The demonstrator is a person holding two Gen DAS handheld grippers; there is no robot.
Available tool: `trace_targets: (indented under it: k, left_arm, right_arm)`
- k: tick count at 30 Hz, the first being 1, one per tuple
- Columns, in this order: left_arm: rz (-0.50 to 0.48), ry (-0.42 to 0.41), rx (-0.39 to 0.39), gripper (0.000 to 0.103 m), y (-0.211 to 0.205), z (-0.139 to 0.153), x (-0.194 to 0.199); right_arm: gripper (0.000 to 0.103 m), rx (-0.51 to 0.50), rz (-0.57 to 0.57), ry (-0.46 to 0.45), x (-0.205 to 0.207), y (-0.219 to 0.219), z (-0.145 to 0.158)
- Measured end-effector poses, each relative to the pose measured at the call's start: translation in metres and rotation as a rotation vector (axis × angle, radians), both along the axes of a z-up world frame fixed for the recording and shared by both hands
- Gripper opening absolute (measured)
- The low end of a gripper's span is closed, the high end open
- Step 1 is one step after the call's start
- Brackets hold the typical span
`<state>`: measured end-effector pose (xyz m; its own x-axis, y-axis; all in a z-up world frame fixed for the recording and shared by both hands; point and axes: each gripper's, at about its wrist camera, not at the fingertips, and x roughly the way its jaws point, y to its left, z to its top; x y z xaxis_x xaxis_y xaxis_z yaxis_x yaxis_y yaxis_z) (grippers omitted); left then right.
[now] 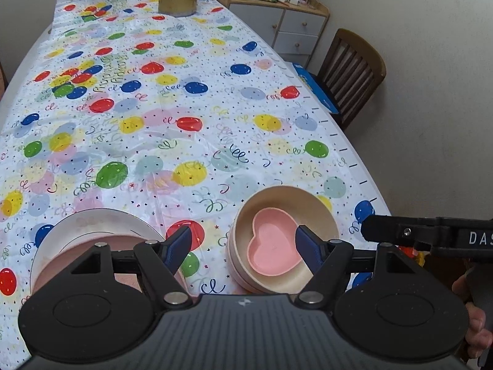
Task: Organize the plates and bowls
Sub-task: 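Close both grippers on the cream bowl rim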
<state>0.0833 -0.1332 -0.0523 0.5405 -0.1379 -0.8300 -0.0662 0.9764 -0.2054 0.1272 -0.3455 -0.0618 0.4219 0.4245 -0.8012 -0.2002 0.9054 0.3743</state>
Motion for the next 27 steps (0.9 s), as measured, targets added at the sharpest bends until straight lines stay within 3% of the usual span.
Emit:
trace_targets:
  k: [9, 14, 21, 27]
  left_arm:
    - [-0.063, 0.067, -0.016, 0.074, 0.010, -0.032, 0.018]
    - [-0.075, 0.111, -0.027, 0.074, 0.015, -0.052, 0.032]
    - [-0.130, 0.141, -0.029, 0.073, 0.007, -0.066, 0.040]
    - [-0.145, 0.163, -0.029, 0.072, 0.003, -0.075, 0.046]
  right_arm:
    - [0.098, 0.018, -0.108, 0.112, -0.004, 0.011, -0.032]
    - [0.089, 0.035, -0.171, 0.177, -0.003, 0.017, -0.052]
    - [0.074, 0.031, -0.260, 0.215, 0.003, 0.023, -0.069]
    - [0.070, 0.006, -0.277, 0.228, 0.010, 0.029, -0.074]
